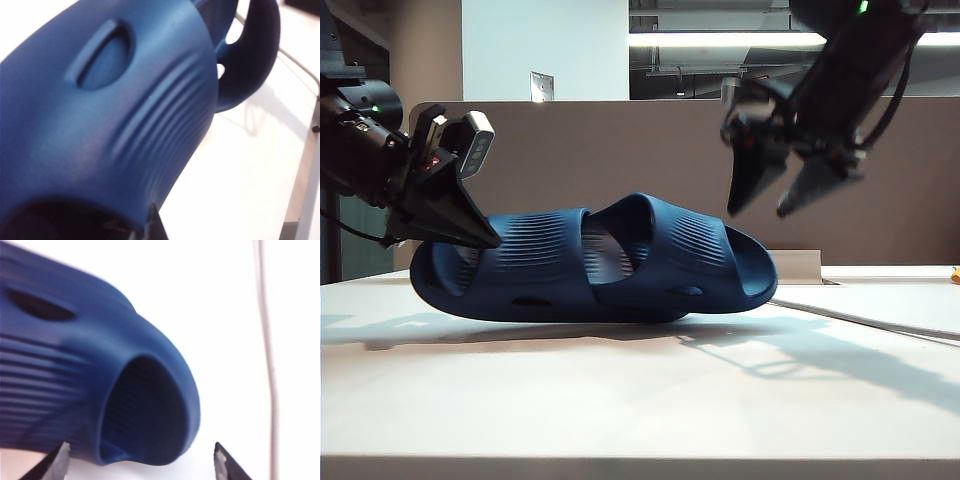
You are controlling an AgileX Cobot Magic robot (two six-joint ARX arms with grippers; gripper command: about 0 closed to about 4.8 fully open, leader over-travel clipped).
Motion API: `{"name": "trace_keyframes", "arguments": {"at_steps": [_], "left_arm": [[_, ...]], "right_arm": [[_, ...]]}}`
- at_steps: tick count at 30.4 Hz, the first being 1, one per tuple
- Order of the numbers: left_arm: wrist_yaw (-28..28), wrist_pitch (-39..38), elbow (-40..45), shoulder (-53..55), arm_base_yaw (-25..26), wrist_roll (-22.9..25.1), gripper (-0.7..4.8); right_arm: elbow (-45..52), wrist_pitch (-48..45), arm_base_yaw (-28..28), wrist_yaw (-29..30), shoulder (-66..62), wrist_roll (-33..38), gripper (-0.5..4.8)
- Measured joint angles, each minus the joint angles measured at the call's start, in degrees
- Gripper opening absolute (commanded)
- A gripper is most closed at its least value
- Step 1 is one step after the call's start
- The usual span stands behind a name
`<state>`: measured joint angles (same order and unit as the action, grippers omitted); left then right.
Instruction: Interlock the pair of blue slippers on the table with their fronts facing up.
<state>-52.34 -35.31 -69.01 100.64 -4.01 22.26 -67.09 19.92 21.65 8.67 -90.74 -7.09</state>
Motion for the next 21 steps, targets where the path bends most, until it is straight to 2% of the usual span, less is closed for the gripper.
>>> {"name": "trace_keyframes", "arguments": {"at_steps": [5,12,16,21], "left_arm": [[0.1,0.2,0.0,0.0,0.9,-0.3,-0.05],[-0.1,1.7,0.0,0.5,1.8,-4.2,-0.05],[0.0,2.9,0.0,1.6,2.3,-6.3,-0.05],[0.1,4.7,0.0,2.8,2.3,-9.1,-0.05]], "right_arm": [[0.0,-1.2,0.0,0.0,8.2,1.1,3.66],[0.9,-0.9,0.0,0.1,21.2,3.6,3.66],[3.6,-0.5,0.0,0.1,29.2,3.8,3.66],[11.3,1.1,0.0,-1.2,37.9,3.8,3.65]]}}
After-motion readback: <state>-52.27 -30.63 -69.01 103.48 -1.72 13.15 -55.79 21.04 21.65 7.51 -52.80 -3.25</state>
